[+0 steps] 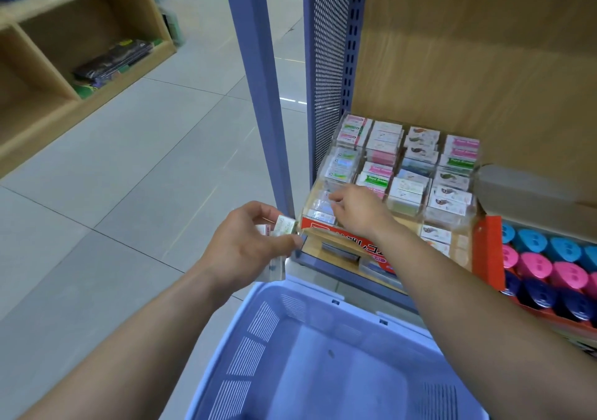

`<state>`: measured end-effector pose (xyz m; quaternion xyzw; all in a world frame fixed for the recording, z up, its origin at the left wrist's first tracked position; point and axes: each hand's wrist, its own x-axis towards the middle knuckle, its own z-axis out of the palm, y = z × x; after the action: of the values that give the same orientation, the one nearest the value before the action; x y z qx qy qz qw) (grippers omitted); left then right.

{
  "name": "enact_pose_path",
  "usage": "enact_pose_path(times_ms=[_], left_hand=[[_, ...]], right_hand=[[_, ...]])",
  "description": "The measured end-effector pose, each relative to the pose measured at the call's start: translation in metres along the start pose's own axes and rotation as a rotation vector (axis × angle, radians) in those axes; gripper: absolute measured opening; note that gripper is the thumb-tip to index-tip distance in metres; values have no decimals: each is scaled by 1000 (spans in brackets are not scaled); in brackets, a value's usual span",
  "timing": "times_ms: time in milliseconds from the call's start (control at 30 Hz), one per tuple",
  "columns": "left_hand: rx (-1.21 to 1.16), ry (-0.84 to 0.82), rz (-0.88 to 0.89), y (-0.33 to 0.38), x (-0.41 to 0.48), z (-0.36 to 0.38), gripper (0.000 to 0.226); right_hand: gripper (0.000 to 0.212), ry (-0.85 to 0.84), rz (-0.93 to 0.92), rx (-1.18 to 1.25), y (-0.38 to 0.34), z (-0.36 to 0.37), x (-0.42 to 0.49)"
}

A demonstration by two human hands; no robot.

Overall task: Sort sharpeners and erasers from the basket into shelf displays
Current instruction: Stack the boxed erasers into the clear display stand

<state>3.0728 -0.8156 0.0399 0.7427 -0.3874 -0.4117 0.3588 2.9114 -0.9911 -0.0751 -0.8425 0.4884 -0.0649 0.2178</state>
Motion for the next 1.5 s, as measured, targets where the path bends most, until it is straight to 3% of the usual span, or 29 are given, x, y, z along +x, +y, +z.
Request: enact_pose_path(times_ms=[100,167,233,333,567,800,900,1233,1500], left_hand=[[-19,-28,31,2,-2,2,29],[-26,-58,57,4,-4,6,28],[11,-73,90,6,-6,10,28],[67,-91,130,9,-10,19,31],[106,-122,171,18,-26,34,37],[34,-117,183,21,-32,32,28],[5,-99,203,22,-30,32,24],[-173,-55,169,30,-26,27,21],[-196,-48,128,26,-21,24,28]], right_hand=[[31,127,2,142,-8,-18,-26],[22,183,5,438,-23,-34,-52],[15,84,18,764,-43,-50,-78],[15,-50,16,960,-63,-66,-106],[17,-122,68,984,-69,-83,-128],[9,-155,84,964,-59,-90,-145],[13,-214,59,1060,-53,-92,-147],[25,-107,73,1417,-41,-84,-150],[26,-71,114,1512,-37,-72,-146]])
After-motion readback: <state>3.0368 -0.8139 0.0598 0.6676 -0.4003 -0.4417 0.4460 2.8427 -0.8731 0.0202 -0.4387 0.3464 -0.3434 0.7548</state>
